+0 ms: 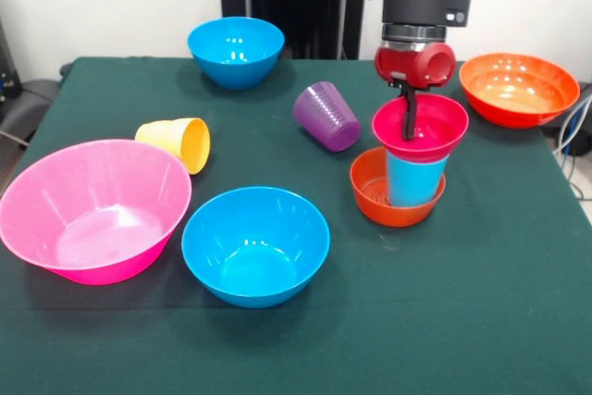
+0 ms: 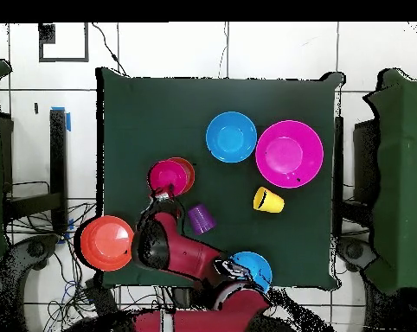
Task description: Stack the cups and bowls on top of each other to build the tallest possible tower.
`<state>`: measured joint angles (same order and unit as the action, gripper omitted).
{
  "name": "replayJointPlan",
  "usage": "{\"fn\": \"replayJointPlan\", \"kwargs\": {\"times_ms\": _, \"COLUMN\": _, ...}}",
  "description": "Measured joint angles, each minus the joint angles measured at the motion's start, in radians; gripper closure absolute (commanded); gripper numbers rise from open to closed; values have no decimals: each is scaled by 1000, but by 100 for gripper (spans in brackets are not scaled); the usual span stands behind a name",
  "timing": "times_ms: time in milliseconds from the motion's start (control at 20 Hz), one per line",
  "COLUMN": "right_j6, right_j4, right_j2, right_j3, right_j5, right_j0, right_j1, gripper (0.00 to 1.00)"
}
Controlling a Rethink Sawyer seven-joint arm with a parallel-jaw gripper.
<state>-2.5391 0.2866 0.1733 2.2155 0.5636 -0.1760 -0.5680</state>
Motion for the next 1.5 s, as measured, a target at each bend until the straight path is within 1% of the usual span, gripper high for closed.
{"fn": "replayJointPlan", "kwargs": {"times_ms": 100, "right_j6": 0, "right_j4": 15, "right_j2": -33, "right_j3": -13, "right_j5": 0, "right_j0": 36, "right_j1": 0, "gripper": 100}}
{"fn": "replayJointPlan", "kwargs": {"times_ms": 300, "right_j6": 0, "right_j4": 21, "right_j2": -81, "right_j3": -29, "right_j5": -1, "right_j0": 68, "right_j1": 1, "gripper": 100}}
{"fn": "replayJointPlan", "kwargs": {"times_ms": 500, "right_j6": 0, "right_j4": 22, "right_j2": -126, "right_j3": -42, "right_j5": -4, "right_j0": 84, "right_j1": 1, "gripper": 100}}
{"fn": "replayJointPlan", "kwargs": {"times_ms": 750, "right_j6": 0, "right_j4": 27, "right_j2": -213, "right_j3": -72, "right_j5": -27, "right_j0": 107, "right_j1": 15, "gripper": 100}}
{"fn": "replayJointPlan", "kwargs": {"times_ms": 1000, "right_j6": 0, "right_j4": 27, "right_j2": -265, "right_j3": -92, "right_j5": -48, "right_j0": 125, "right_j1": 31, "gripper": 100}}
{"fn": "replayJointPlan", "kwargs": {"times_ms": 1300, "right_j6": 0, "right_j4": 26, "right_j2": -272, "right_j3": -99, "right_j5": -68, "right_j0": 115, "right_j1": 33, "gripper": 100}}
{"fn": "replayJointPlan", "kwargs": {"times_ms": 1500, "right_j6": 0, "right_j4": 21, "right_j2": -247, "right_j3": -99, "right_j5": -68, "right_j0": 82, "right_j1": 33, "gripper": 100}}
